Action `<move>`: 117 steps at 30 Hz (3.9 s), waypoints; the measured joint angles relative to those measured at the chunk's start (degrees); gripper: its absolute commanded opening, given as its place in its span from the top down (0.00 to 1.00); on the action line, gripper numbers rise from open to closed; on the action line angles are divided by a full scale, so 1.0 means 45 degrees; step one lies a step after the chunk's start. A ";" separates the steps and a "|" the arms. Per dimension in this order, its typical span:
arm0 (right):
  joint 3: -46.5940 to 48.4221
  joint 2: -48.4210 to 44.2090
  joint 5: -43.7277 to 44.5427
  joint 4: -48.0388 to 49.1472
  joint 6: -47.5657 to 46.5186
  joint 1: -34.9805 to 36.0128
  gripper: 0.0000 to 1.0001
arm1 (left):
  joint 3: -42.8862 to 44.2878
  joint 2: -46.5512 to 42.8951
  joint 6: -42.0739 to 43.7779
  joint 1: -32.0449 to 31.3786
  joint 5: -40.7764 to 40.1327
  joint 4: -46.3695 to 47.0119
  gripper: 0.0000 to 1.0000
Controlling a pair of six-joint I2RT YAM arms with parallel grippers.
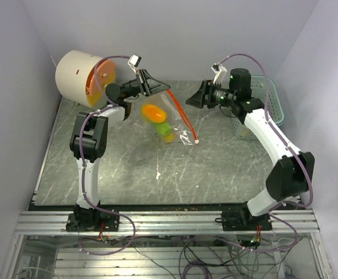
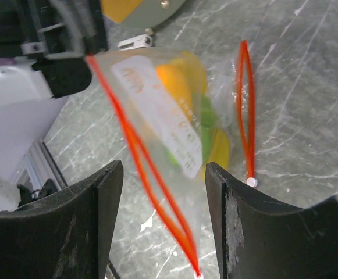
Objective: Open the zip-top bag and remove the fake food
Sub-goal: Unzip the zipper food storage bag at the center of the board, then open the zipper of the food storage bag at the center of the board.
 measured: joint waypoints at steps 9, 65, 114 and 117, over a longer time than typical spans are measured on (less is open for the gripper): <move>0.0131 0.1608 0.0345 0.0209 0.0253 0.0102 0.55 | 0.0073 0.0005 -0.0044 -0.0204 0.0044 0.0000 0.93; -0.0185 0.0733 0.0792 -0.1263 -0.1841 -0.0277 0.52 | 0.0763 0.0350 -0.0253 -0.0199 0.0039 0.0000 0.93; 0.0539 0.2769 0.0194 -0.0612 -0.1729 0.0350 1.00 | 0.1141 0.0748 -0.0452 -0.0170 -0.0199 0.0010 0.06; 0.1025 0.2759 0.0495 -0.0437 -0.1554 0.0481 1.00 | 0.0821 0.0607 0.0029 -0.0044 -0.0714 -0.0267 0.00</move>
